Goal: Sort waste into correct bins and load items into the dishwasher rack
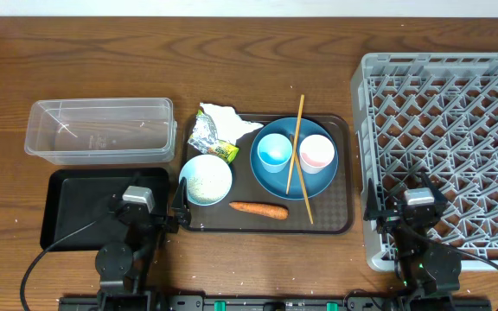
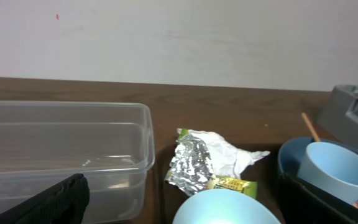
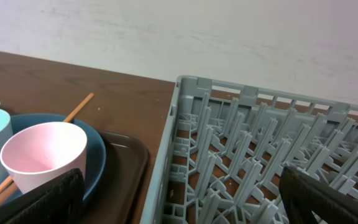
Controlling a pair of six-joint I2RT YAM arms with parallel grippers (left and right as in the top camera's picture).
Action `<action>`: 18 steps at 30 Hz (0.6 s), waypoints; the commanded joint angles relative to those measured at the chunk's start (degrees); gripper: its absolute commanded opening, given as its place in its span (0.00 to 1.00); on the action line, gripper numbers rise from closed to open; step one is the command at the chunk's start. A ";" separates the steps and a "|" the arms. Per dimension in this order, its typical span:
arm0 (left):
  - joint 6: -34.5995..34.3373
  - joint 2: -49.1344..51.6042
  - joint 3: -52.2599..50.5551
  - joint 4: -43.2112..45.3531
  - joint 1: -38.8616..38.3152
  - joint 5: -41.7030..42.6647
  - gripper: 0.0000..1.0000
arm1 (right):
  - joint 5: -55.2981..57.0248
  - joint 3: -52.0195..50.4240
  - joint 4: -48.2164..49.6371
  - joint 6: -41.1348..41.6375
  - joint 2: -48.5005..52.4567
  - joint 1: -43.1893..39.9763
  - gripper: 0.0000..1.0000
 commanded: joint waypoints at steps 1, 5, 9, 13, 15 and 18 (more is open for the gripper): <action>-4.13 -0.35 -0.85 -2.14 0.33 4.44 0.98 | -0.22 -0.07 -0.24 -0.66 -0.02 -0.39 0.99; -7.63 -0.35 -0.28 2.29 0.33 6.43 0.98 | -0.22 -0.07 -0.24 -0.66 -0.02 -0.37 0.99; -12.57 -0.28 3.34 2.19 0.33 8.15 0.98 | -0.22 -0.07 -0.24 -0.66 -0.02 -0.39 0.99; -12.70 0.76 9.20 -2.01 0.33 11.17 0.98 | -0.22 -0.07 -0.24 -0.66 -0.02 -0.39 0.99; -12.66 2.23 13.35 -5.18 0.33 11.26 0.98 | -0.22 -0.07 -0.24 -0.66 -0.02 -0.39 0.99; -12.63 6.78 21.27 -9.55 0.33 11.26 0.98 | -0.22 -0.07 -0.24 -0.66 -0.02 -0.39 0.99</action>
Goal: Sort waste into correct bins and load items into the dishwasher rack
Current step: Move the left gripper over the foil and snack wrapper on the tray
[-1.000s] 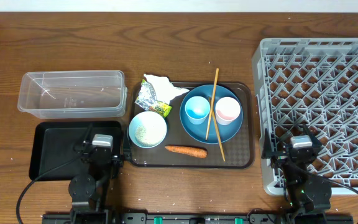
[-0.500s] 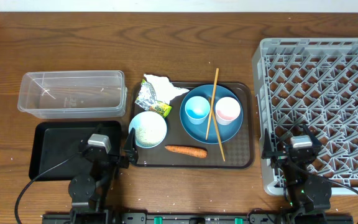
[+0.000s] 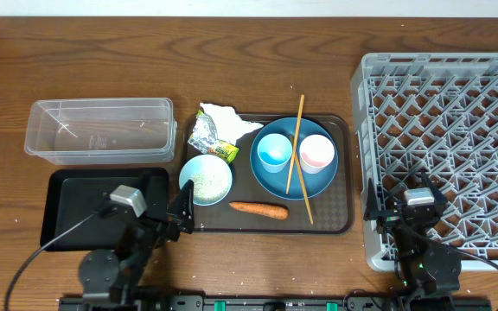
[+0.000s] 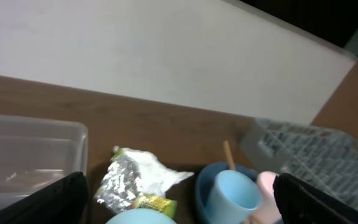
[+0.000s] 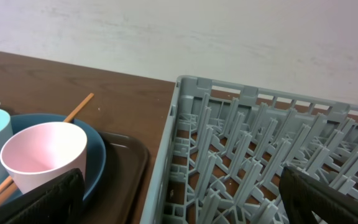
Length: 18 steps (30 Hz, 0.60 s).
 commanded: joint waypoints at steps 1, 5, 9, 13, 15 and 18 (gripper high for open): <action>-0.92 4.94 9.16 -2.51 0.33 1.66 0.98 | -0.22 -0.07 -0.26 -0.63 -0.02 -0.39 0.99; -0.92 16.41 22.67 -9.18 0.33 1.70 0.98 | -0.22 -0.07 -0.26 -0.63 -0.02 -0.37 0.99; -0.46 30.99 39.08 -19.93 0.33 4.04 0.98 | -0.22 -0.07 -0.26 -0.63 -0.02 -0.39 0.99; 2.10 46.23 57.16 -33.29 -0.24 5.07 0.98 | -0.22 -0.07 -0.26 -0.63 -0.02 -0.39 0.99; 4.96 53.88 65.53 -41.13 -0.31 3.85 0.98 | -0.22 -0.07 -0.26 -0.63 -0.02 -0.39 0.99; 4.96 62.27 72.41 -49.62 -0.31 0.83 0.98 | -0.22 -0.07 -0.26 -0.63 -0.02 -0.39 0.99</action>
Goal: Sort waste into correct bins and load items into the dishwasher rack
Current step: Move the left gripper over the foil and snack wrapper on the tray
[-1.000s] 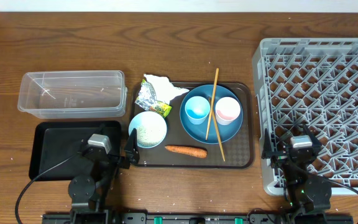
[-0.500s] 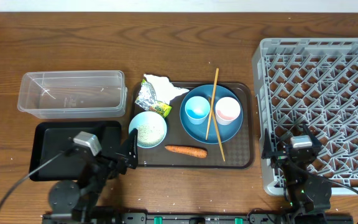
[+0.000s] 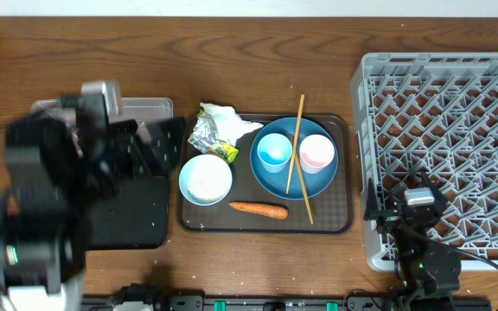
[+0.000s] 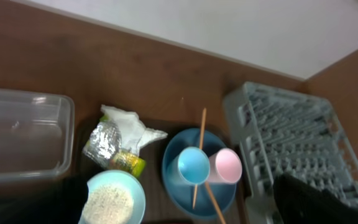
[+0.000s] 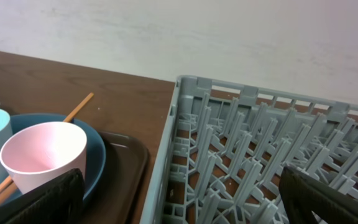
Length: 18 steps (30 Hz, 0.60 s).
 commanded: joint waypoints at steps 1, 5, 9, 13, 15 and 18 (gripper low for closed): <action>2.40 8.79 6.08 -5.88 -0.15 -2.75 0.98 | -0.22 -0.07 -0.22 -0.63 -0.09 -0.39 0.99; 2.38 17.20 5.97 -9.01 -0.15 -2.91 0.98 | -0.22 -0.07 -0.22 -0.63 -0.09 -0.39 0.99; 2.21 25.27 5.95 -9.35 -0.15 -2.82 0.98 | -0.22 -0.07 -0.22 -0.63 -0.09 -0.37 0.99; 1.95 32.17 5.95 -10.62 -0.87 -1.99 0.98 | -0.22 -0.07 -0.22 -0.63 -0.09 -0.39 0.99; 1.99 34.97 5.95 -10.29 -1.66 -2.01 0.98 | -0.22 -0.07 -0.22 -0.63 -0.09 -0.39 0.99; 2.99 37.99 5.95 -9.92 -3.34 -2.10 0.98 | -0.22 -0.07 -0.22 -0.63 -0.09 -0.39 0.99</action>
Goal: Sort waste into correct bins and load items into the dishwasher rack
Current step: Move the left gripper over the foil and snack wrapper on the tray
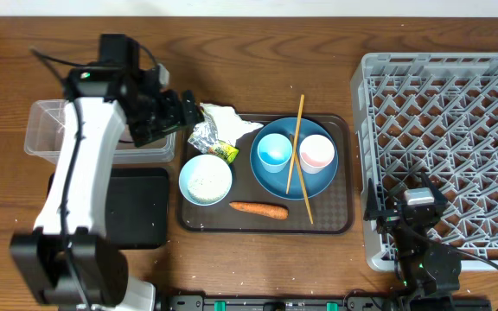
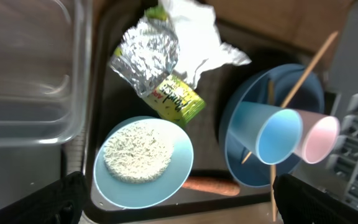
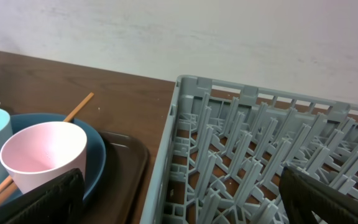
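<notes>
My left gripper (image 1: pixel 174 116) hangs open and empty over the brown tray's (image 1: pixel 335 226) left edge, just left of the crumpled foil wrapper (image 1: pixel 212 123). From the left wrist, the foil wrapper (image 2: pixel 149 55) with its green packet (image 2: pixel 180 103) lies beyond the blue bowl of rice (image 2: pixel 143 158); the carrot (image 2: pixel 211 185) is nearer. A blue plate (image 1: pixel 264 175) carries a blue cup (image 1: pixel 275 151), a pink cup (image 1: pixel 316 153) and chopsticks (image 1: pixel 294 155). My right gripper (image 1: pixel 409 206) rests open at the grey dishwasher rack's (image 1: pixel 443 104) front left corner.
A clear plastic bin (image 1: pixel 76 130) stands left of the tray, partly under my left arm. A black bin (image 1: pixel 137 216) lies in front of it. The rack (image 3: pixel 260 155) fills the right side; the pink cup (image 3: pixel 42 155) sits close to its left wall.
My left arm has swung right and lower: the gripper was above the clear bin, and now hangs beside the foil wrapper, its camera looking straight down on the tray. The right arm is unchanged.
Both arms rested at the table's front edge, the left one over the black bin. The left arm then stood a little raised, then high above the clear bin, and now stands open by the foil wrapper. No object has moved; the right arm stayed at rest.
</notes>
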Controlling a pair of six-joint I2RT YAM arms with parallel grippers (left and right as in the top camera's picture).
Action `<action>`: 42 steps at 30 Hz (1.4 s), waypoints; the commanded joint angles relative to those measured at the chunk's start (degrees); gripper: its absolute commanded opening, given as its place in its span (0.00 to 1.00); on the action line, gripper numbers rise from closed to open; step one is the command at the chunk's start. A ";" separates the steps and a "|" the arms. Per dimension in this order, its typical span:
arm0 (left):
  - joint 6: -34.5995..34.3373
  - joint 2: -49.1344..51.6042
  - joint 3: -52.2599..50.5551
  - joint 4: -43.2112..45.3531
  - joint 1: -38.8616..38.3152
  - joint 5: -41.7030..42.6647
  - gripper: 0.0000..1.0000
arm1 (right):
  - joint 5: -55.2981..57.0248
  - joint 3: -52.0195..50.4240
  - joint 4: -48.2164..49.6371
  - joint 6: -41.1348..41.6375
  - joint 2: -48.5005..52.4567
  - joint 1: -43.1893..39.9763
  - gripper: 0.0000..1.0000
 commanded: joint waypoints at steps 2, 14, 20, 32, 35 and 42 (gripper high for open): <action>2.45 2.73 0.50 0.68 -2.78 -1.53 0.98 | -0.22 -0.07 -0.24 -0.63 -0.09 -0.39 0.99; -0.90 3.41 0.07 6.62 -15.32 -22.27 0.98 | -0.22 -0.07 -0.24 -0.63 -0.09 -0.37 0.99; -0.85 3.50 0.07 10.82 -16.55 -25.77 0.98 | -0.22 -0.07 -0.24 -0.63 -0.09 -0.37 0.99; -0.85 3.50 -0.13 11.06 -16.57 -25.75 0.98 | -0.22 -0.07 -0.24 -0.63 -0.09 -0.39 0.99; -0.85 3.50 -0.13 10.93 -16.57 -25.75 1.00 | -0.22 -0.07 -0.24 -0.63 -0.09 -0.39 0.99; -0.85 3.50 -0.15 10.60 -16.57 -25.75 0.96 | -0.22 -0.07 -0.24 -0.63 -0.09 -0.39 0.99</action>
